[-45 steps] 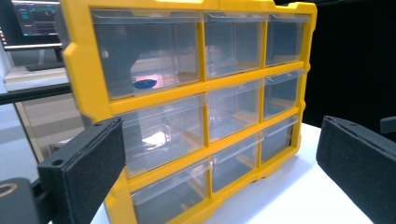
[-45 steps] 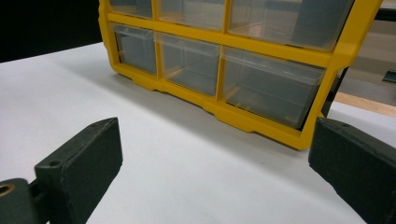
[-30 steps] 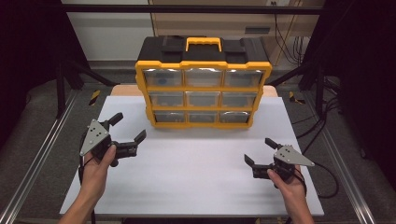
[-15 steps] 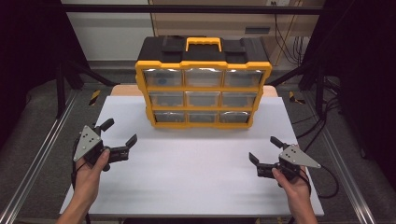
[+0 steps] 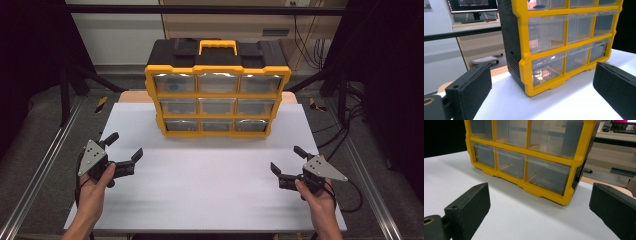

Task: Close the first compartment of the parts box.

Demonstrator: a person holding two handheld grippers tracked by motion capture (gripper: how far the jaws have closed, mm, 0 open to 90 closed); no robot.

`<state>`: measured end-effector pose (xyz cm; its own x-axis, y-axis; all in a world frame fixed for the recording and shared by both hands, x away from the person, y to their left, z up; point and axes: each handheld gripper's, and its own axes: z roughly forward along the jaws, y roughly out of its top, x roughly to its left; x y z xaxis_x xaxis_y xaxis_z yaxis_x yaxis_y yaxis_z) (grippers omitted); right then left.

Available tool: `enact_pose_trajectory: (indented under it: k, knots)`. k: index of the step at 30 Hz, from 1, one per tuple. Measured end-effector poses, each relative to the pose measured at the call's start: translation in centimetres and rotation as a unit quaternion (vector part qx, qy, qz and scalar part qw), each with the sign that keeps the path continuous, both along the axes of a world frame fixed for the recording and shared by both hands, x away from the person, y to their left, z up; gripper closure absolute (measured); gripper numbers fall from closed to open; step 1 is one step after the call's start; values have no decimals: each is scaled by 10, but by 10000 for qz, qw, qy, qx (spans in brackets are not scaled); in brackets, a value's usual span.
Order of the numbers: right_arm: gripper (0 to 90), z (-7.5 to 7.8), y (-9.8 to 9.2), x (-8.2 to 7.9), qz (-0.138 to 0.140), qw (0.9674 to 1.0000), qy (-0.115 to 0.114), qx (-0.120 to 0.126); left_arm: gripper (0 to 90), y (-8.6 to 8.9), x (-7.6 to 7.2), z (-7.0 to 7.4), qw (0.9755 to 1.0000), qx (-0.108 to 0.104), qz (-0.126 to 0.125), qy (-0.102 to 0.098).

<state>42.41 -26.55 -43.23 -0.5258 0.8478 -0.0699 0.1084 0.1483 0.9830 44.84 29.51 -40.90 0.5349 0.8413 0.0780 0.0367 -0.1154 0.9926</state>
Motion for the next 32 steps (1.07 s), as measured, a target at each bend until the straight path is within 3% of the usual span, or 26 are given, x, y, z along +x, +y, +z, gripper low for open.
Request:
enact_pose_trajectory:
  k: [13,20,24,32]
  knots:
    - [41,-5,-4,1,-102,9999,-54,115,19,5,2,-17,9999,-75,-3,123]
    - [44,-9,1,2,-50,10000,-57,-45,19,9,3,-27,9996,-156,-16,213]
    - [49,-15,3,5,-14,10000,32,-63,19,11,3,-34,9993,-164,-35,323]
    - [61,-22,12,11,75,9997,167,-144,19,16,4,-33,9993,-187,14,309]
